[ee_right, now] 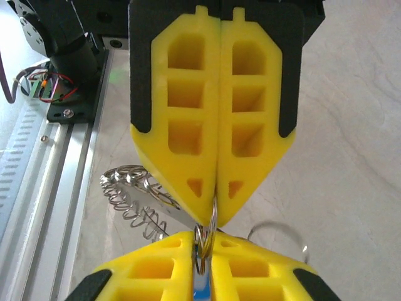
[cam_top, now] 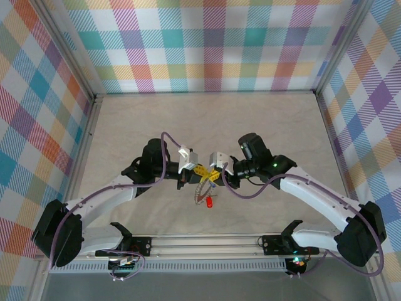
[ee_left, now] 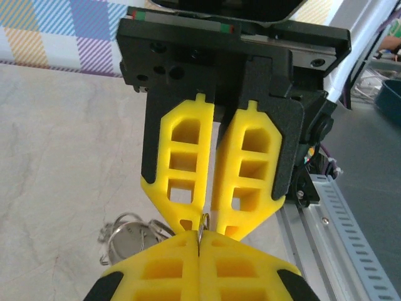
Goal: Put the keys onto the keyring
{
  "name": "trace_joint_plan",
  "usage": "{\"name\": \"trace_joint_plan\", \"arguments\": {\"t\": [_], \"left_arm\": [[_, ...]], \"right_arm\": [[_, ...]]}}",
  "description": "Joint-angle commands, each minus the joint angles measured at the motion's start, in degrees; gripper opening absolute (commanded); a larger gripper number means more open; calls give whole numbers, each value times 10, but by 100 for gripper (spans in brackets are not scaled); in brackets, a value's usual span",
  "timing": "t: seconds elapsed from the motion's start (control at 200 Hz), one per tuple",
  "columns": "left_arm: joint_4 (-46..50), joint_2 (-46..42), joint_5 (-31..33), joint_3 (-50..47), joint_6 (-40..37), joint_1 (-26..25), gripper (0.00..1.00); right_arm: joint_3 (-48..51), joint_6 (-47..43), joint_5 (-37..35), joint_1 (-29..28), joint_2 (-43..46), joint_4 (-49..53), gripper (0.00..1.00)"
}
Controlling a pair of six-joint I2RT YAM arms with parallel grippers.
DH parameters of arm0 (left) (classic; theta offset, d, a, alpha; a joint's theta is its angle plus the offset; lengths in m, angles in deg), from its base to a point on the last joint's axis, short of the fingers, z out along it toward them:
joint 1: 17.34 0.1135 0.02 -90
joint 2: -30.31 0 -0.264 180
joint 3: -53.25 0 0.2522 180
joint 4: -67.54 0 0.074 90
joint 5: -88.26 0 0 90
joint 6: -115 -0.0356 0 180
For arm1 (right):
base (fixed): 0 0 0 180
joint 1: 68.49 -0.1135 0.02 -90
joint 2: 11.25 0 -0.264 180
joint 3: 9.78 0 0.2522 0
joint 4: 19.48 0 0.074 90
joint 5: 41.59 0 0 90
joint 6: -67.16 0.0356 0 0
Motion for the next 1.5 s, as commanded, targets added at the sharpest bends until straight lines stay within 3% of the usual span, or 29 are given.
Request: {"name": "trace_joint_plan", "arguments": {"t": [0.0, 0.205, 0.4, 0.48, 0.57, 0.64, 0.79, 0.955, 1.2, 1.27, 1.41, 1.495], "left_arm": [[-86, -22, 11, -3, 24, 0, 0], [-116, -13, 15, -9, 47, -1, 0], [-146, -12, 27, -19, 66, -5, 0], [-147, -14, 31, -23, 66, -6, 0], [-91, -31, 47, -18, 30, -6, 3], [6, -41, 59, 3, -24, -6, 20], [217, -18, 39, 78, -149, -6, 21], [352, 21, 15, 138, -224, -6, 20], [387, 49, -2, 156, -254, -6, 13], [397, 50, -3, 157, -262, -6, 0], [394, 43, 12, 155, -255, -6, 0], [360, 27, 17, 140, -231, -1, 0]], "right_arm": [[9, 21, 46, -7, -1, -59, 16], [19, 46, 53, -8, -1, -99, 16], [27, 69, 57, -7, -1, -130, 11], [25, 69, 60, -7, -3, -127, 4], [11, 45, 52, -7, -5, -84, 0], [-10, 14, 40, -7, -9, -29, 0], [-48, -36, 31, -12, -31, 54, 0], [-79, -56, -5, -22, -51, 91, 0], [-106, -49, -22, -30, -62, 94, 0], [-108, -48, -22, -30, -63, 95, 0], [-97, -39, -31, -30, -52, 82, 0], [-85, -35, -33, -28, -41, 74, 12]]}}
